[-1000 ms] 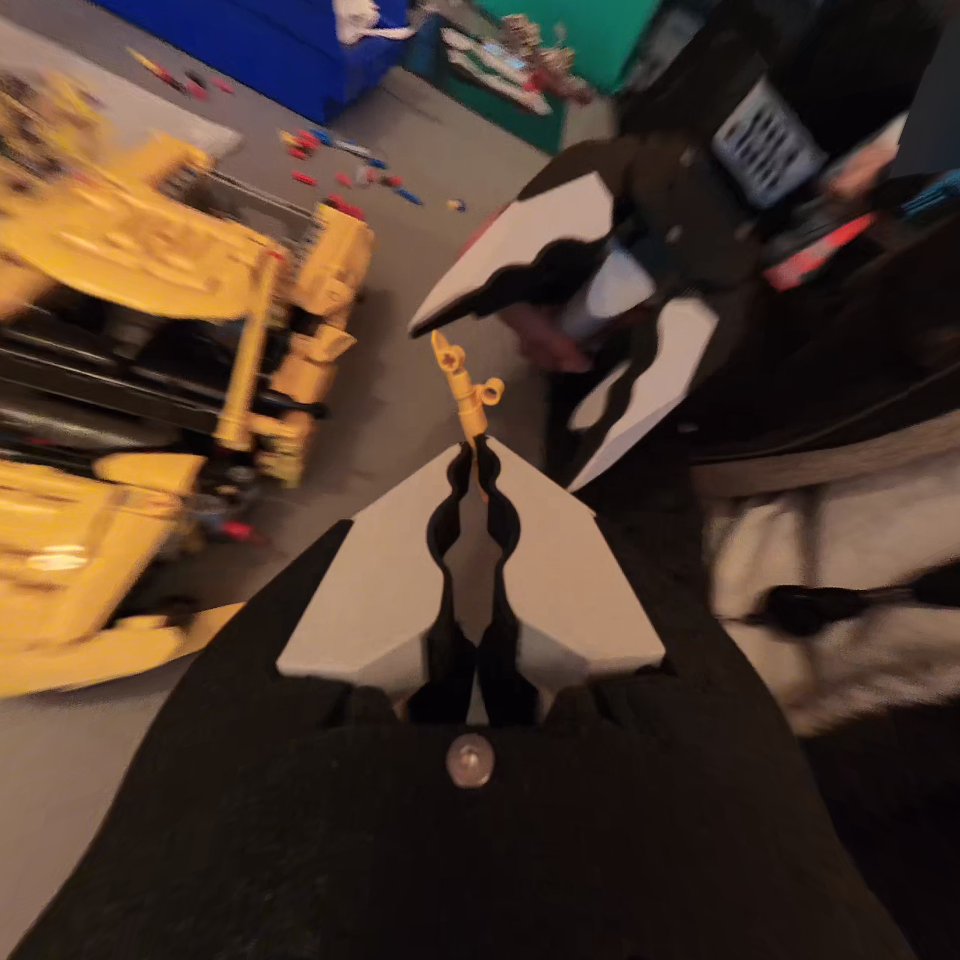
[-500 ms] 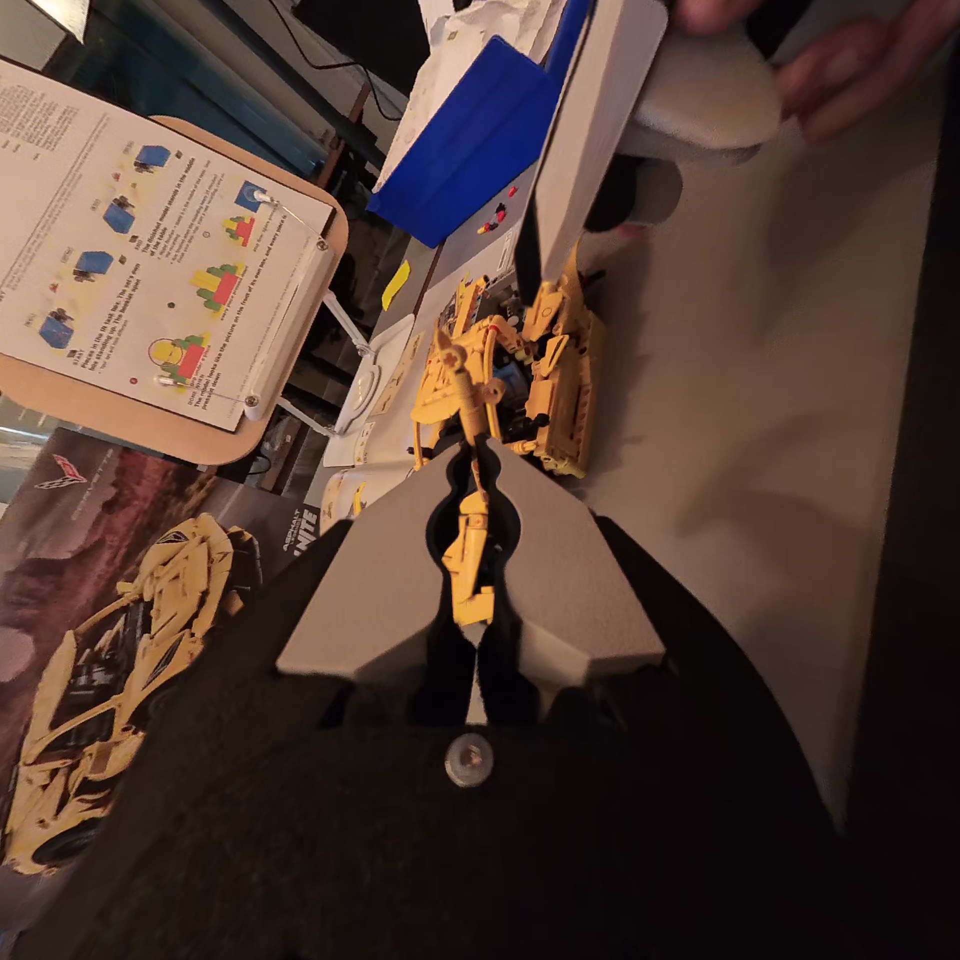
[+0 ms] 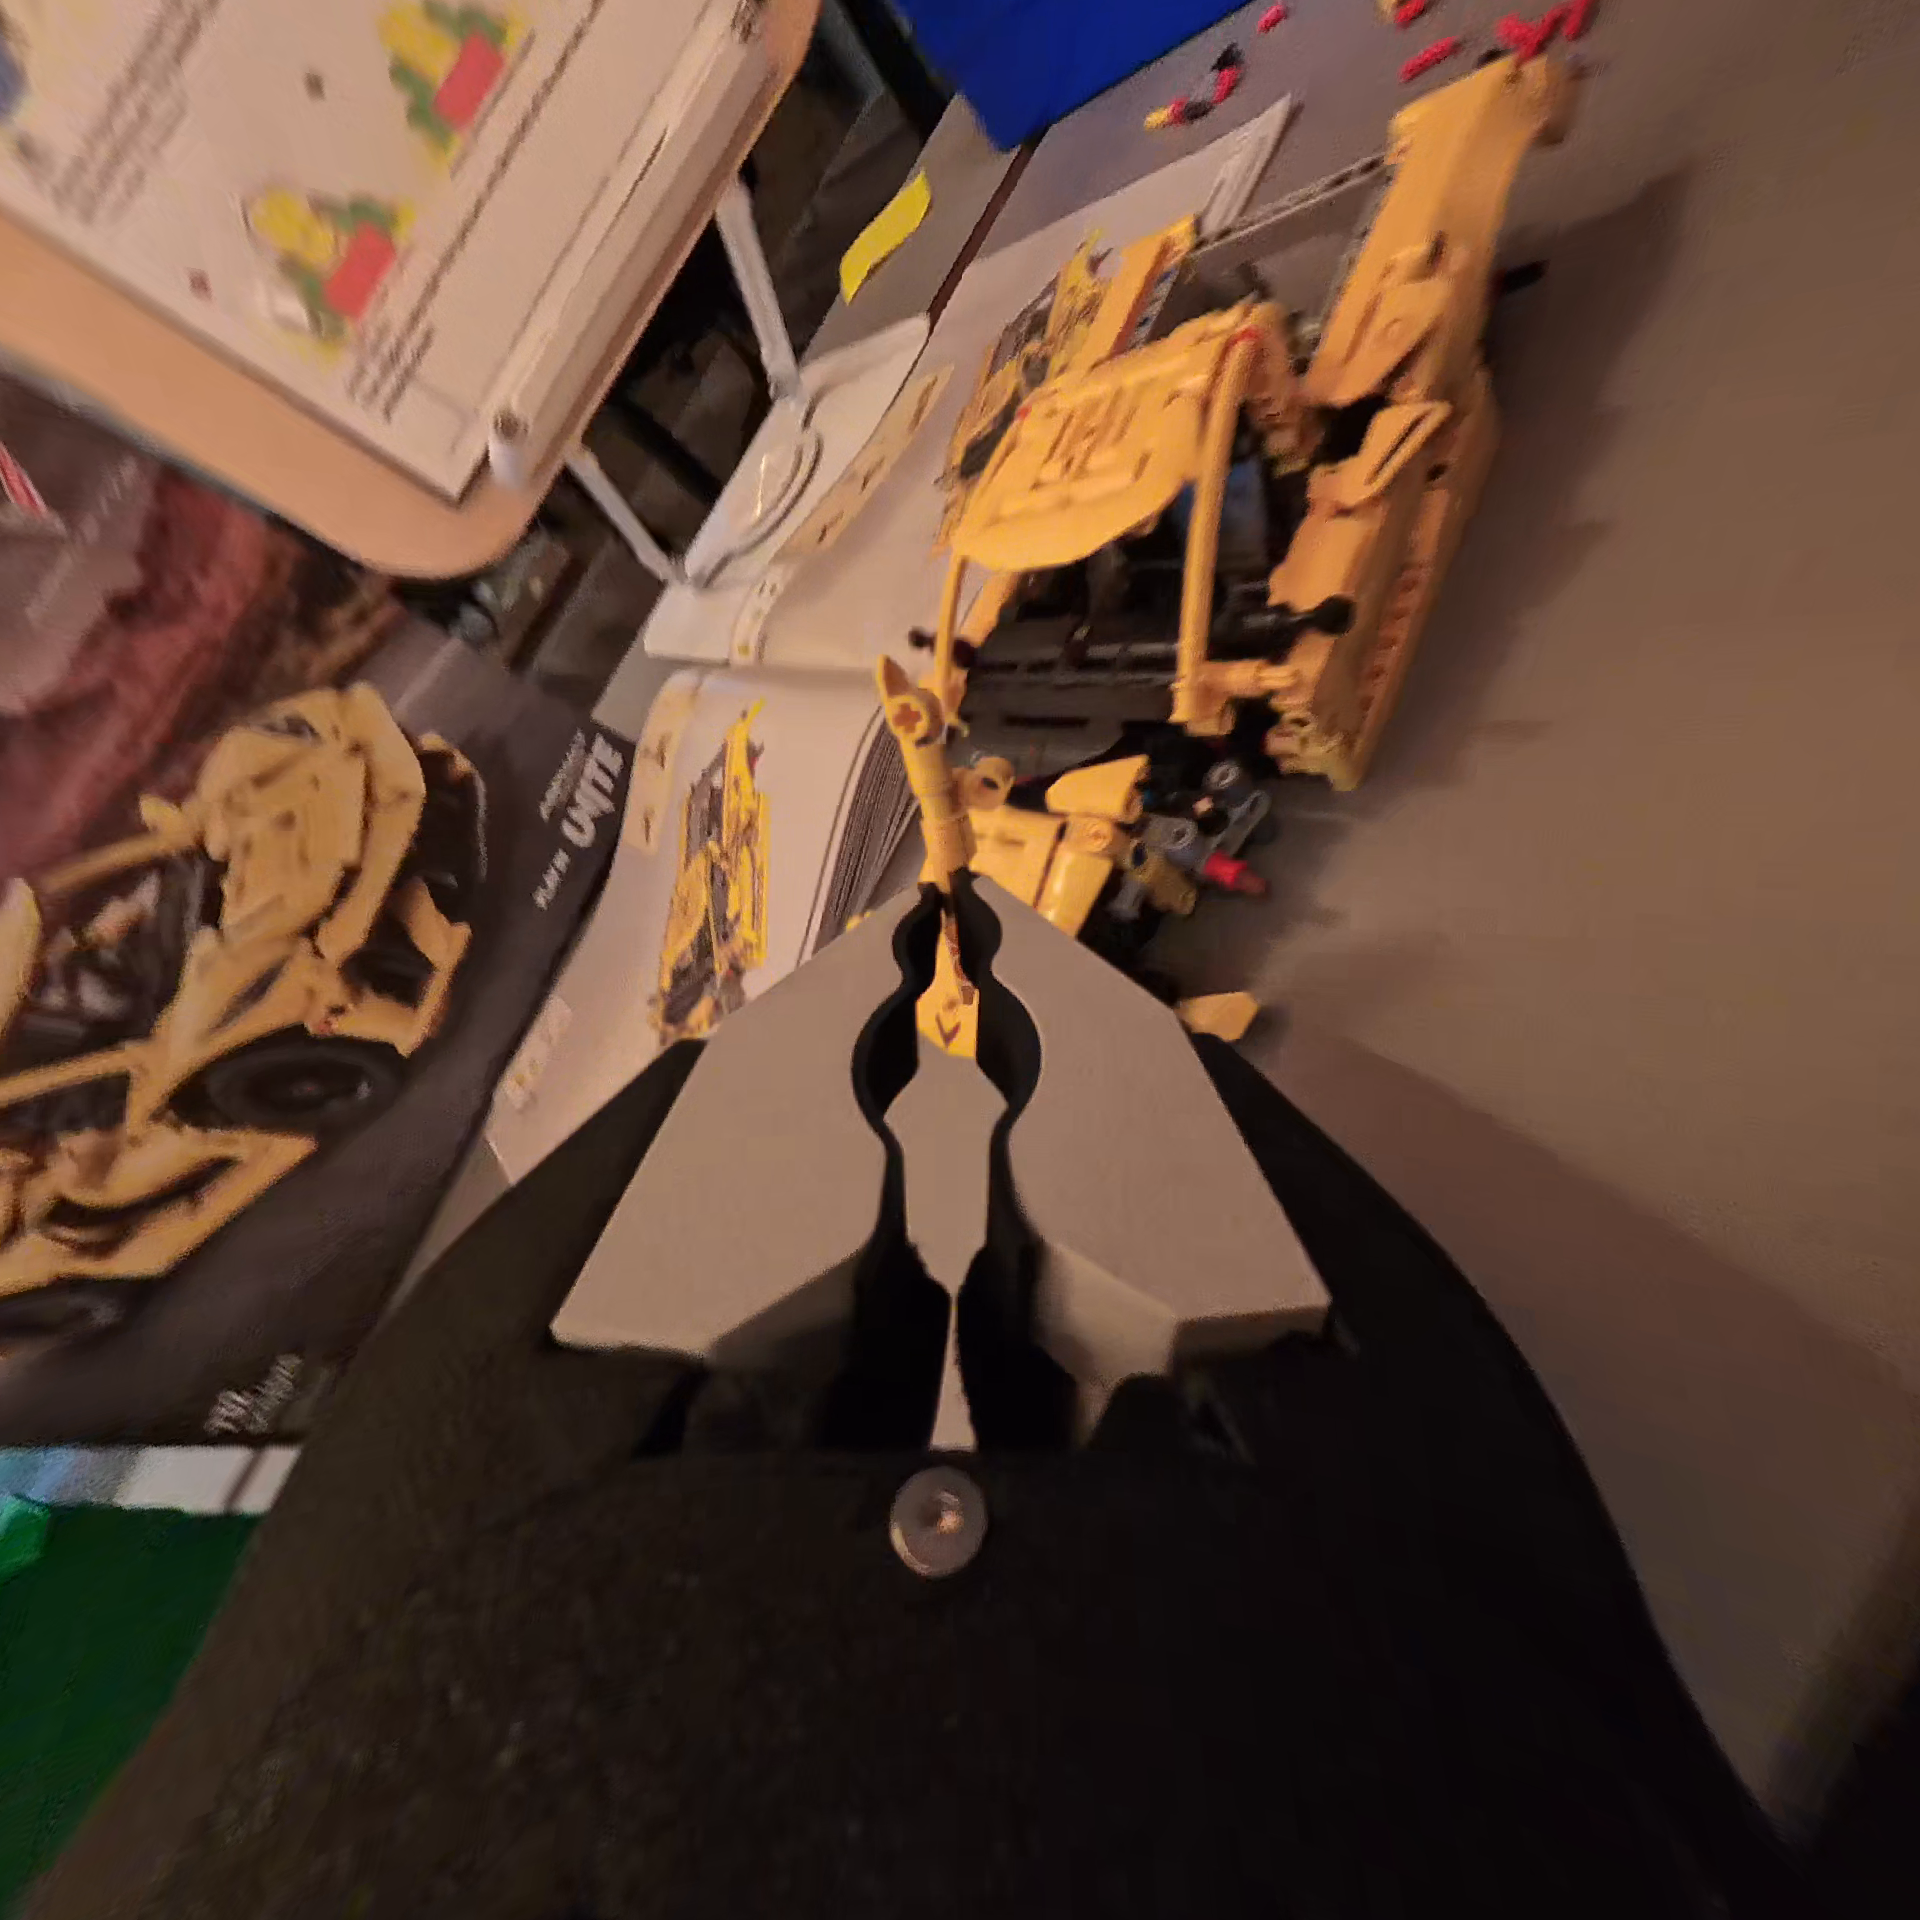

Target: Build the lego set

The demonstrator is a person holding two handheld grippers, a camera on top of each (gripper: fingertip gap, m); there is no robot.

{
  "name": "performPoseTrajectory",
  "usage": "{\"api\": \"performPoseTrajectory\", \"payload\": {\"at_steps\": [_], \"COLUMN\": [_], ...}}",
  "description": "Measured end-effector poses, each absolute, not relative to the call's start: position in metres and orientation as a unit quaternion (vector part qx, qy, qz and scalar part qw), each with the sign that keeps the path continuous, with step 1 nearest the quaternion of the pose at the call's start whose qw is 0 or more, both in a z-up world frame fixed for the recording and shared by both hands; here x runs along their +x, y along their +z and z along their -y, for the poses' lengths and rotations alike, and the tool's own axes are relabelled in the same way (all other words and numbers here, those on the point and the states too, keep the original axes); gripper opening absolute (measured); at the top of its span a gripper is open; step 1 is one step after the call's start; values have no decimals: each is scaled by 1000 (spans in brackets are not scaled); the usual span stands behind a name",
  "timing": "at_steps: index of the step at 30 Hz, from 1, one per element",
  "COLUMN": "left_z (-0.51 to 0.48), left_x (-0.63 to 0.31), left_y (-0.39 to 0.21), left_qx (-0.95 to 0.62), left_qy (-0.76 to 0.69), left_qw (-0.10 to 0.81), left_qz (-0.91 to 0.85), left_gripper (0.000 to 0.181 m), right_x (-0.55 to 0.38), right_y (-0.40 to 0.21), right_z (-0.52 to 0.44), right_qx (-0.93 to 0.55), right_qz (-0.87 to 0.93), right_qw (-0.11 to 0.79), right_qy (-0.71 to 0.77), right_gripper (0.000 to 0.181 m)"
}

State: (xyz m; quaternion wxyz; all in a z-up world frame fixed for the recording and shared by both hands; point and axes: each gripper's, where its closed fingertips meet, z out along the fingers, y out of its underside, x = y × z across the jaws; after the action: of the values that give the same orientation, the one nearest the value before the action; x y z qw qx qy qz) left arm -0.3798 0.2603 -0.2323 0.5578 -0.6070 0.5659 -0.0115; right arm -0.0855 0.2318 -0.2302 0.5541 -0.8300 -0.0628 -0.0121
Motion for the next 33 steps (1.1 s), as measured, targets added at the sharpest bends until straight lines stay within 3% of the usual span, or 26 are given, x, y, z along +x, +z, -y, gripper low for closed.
{"api": "performPoseTrajectory", "payload": {"at_steps": [3, 15, 33], "left_z": [-277, -313, -301], "left_x": [-391, -421, -415], "left_y": [-239, -262, -259], "left_qx": [-656, -735, -682], "left_qy": [-33, -45, 16], "left_qw": [536, 489, 503], "left_qz": [-531, -468, -531], "left_gripper": [2, 2, 2], "right_x": [-95, -107, -122], "right_y": [-242, -257, -261], "right_z": [-234, -236, -236], "right_qx": [-842, -851, -854], "right_qz": [45, 53, 91], "right_qw": [533, 507, 496], "right_qy": [66, 127, 126], "right_gripper": [45, 39, 37]}}
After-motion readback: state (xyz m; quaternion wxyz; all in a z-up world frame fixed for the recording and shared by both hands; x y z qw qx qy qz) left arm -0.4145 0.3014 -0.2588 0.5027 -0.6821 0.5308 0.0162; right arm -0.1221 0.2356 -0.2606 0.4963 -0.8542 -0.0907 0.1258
